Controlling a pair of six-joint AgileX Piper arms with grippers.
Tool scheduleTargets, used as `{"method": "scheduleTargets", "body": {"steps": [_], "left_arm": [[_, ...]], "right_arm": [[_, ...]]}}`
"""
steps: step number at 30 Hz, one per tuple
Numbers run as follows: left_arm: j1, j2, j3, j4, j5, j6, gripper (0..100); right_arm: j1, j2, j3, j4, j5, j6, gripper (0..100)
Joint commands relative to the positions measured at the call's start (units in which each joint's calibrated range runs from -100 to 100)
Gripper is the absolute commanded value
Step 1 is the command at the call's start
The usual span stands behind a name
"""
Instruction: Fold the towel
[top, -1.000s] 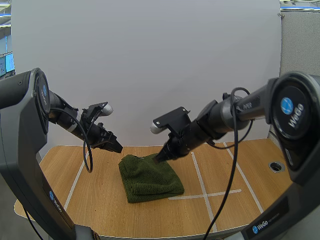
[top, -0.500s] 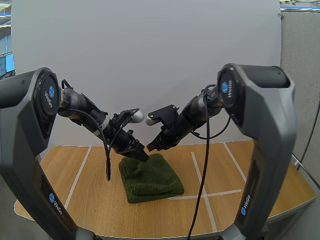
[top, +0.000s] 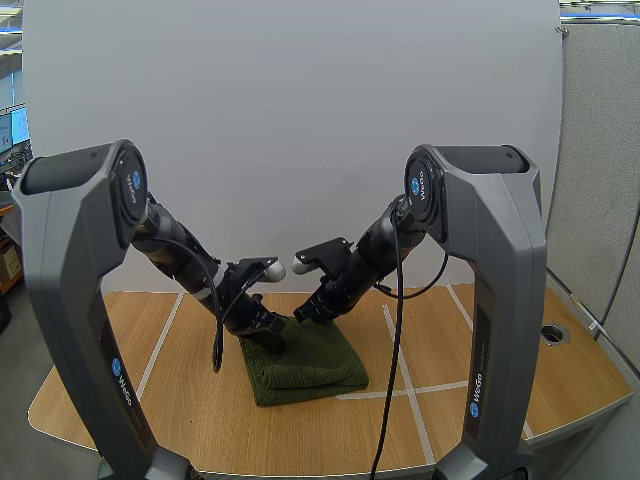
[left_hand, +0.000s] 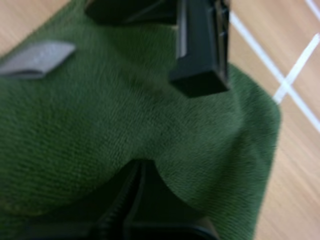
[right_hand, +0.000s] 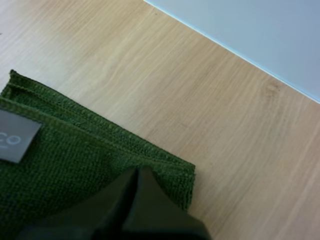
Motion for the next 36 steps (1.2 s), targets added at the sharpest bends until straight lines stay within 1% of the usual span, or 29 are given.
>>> {"method": "scheduleTargets", "body": {"steps": [1,5,10,13,18,20,24,26,27,30,32,33,36], "left_arm": [[-0.2,5.1,0.2,1.7,-4.4,0.8,0],[-0.13,6.2,0.2,3.1,-8.9,0.8,0],[-0.13,6.6,0.2,4.6,-15.6,0.8,0],[-0.13,6.6,-0.1,4.6,-17.3,0.8,0],[-0.13,6.6,-2.2,4.8,-16.1,1.8,0],[-0.13,6.6,-3.9,6.4,-15.9,2.0,0],[-0.3,6.9,-4.0,7.4,-15.9,3.3,0],[-0.65,7.4,-4.2,7.7,-15.9,3.4,0],[-1.12,8.2,-4.3,7.7,-15.9,3.4,0],[-2.61,10.0,-4.3,7.7,-15.3,3.3,0],[-3.97,11.0,-4.3,7.5,-15.3,2.3,0],[-4.73,11.0,-4.3,7.0,-15.3,2.1,0],[-6.11,11.0,-4.3,4.7,-16.3,1.4,0]], "right_arm": [[-0.6,2.0,-0.3,0.2,-2.0,-1.0,0],[-2.6,2.0,-0.3,0.2,-2.4,-1.0,0],[-5.5,2.0,-0.3,-0.3,2.0,-1.0,0],[-6.6,2.0,-0.3,-0.3,5.9,-1.0,0],[-7.6,1.9,-0.3,-0.3,10.9,-1.0,0],[-7.9,-0.2,-0.3,-0.6,11.3,-1.0,0],[-8.9,-6.1,-0.3,-1.3,13.4,-0.3,0],[-9.4,-8.4,-0.3,-1.4,14.7,-0.3,0],[-9.5,-9.4,-0.3,-1.4,14.9,-0.2,0],[-10.0,-12.6,-0.3,-2.8,15.7,1.2,0],[-10.2,-13.9,-0.3,-4.8,16.9,2.6,0],[-10.3,-14.3,-0.3,-5.6,18.0,3.2,0],[-11.0,-14.6,-0.3,-6.6,21.3,4.2,0]]}}
